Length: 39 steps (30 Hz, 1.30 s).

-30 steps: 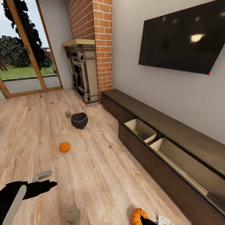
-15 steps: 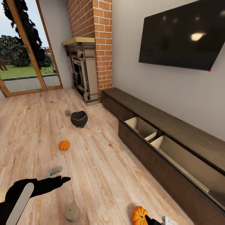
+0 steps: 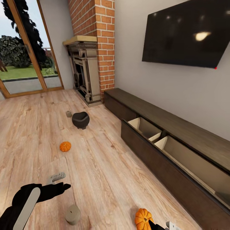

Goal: Place each of the two pumpkins and all three candles from the living room inside a cabinet in the living room (use any cabinet), then make sure every cabinet is closed, and position the cauldron so it is next to a table in the living room.

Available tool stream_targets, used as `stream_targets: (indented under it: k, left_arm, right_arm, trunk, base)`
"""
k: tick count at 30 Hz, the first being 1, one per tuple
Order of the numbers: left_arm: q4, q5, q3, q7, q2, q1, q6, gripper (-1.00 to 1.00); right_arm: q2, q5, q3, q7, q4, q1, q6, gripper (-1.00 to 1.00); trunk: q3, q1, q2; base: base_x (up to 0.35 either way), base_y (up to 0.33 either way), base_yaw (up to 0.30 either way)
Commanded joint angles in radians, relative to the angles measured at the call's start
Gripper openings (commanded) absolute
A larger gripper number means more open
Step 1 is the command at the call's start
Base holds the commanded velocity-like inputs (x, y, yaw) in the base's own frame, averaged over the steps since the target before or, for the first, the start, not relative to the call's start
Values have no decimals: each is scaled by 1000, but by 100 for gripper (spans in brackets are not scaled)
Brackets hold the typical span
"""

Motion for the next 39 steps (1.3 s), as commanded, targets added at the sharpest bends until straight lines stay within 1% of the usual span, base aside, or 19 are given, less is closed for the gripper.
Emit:
stream_targets:
  k: [1,2,3,4,5,6,7,9,11,12,16,18,25,28,36,39]
  left_arm:
    - [-1,11,0,10,-6,-1,4,100]
    - [-1,10,0,10,-14,-1,4,100]
    - [-1,10,0,11,-23,-1,4,100]
    - [-1,10,0,11,-27,-1,4,100]
    - [-1,10,1,11,-30,-1,3,100]
    - [-1,10,2,11,-31,-1,4,100]
    - [-1,11,4,11,-31,-1,4,100]
    - [-1,11,6,11,-32,-1,4,100]
    - [-1,11,6,11,-32,-1,4,100]
    - [-1,11,6,11,-33,-1,4,100]
    - [-1,11,6,11,-33,-1,4,100]
    - [-1,11,6,11,-33,-2,4,100]
    - [-1,11,7,10,-31,-1,4,100]
    - [-1,11,8,9,-31,-2,4,100]
    - [-5,12,10,5,-28,-2,7,100]
    - [-9,24,23,0,-24,-2,8,100]
  right_arm:
    - [0,-17,-6,6,0,-2,6,100]
    - [0,-36,-14,7,0,-4,10,100]
    - [-3,-101,-42,9,-1,-7,24,100]
    - [-7,-146,-60,10,-1,-9,36,100]
    - [-19,-210,-79,12,-1,-9,52,100]
    - [-28,-246,-87,15,-1,-9,59,100]
    - [-36,-279,-94,23,-1,-10,66,100]
    - [-45,-318,-104,62,0,-9,72,100]
    - [-47,-368,-118,95,0,-7,74,100]
    - [-45,-386,-121,102,-2,-7,74,100]
    - [-33,-413,-124,103,-2,-8,71,100]
    - [-31,-418,-124,102,0,-9,72,100]
    - [-32,-419,-119,110,3,-9,73,100]
    - [-36,-418,-117,115,3,-8,74,100]
    - [-33,-412,-109,128,11,-8,72,100]
    - [-32,-409,-110,129,25,-8,70,100]
  trunk:
    - [-4,4,-8]
    - [-7,8,-15]
    - [-10,11,-22]
    - [-13,15,-29]
    - [-17,19,-36]
    - [-20,23,-43]
    - [-23,27,-50]
    - [-29,34,-64]
    - [-35,42,-78]
    - [-39,46,-85]
    - [-51,61,-113]
    - [-57,69,-127]
    - [-79,96,-176]
    - [-89,107,-197]
    - [-114,138,-253]
    - [-125,142,-259]
  base:
    - [0,0,0]
    - [0,0,0]
    - [0,0,0]
    - [0,0,0]
    - [0,0,0]
    - [0,0,0]
    - [0,0,0]
    - [0,0,0]
    - [0,0,0]
    - [0,0,0]
    - [0,0,0]
    - [0,0,0]
    - [0,0,0]
    - [0,0,0]
    - [0,0,0]
    - [0,0,0]
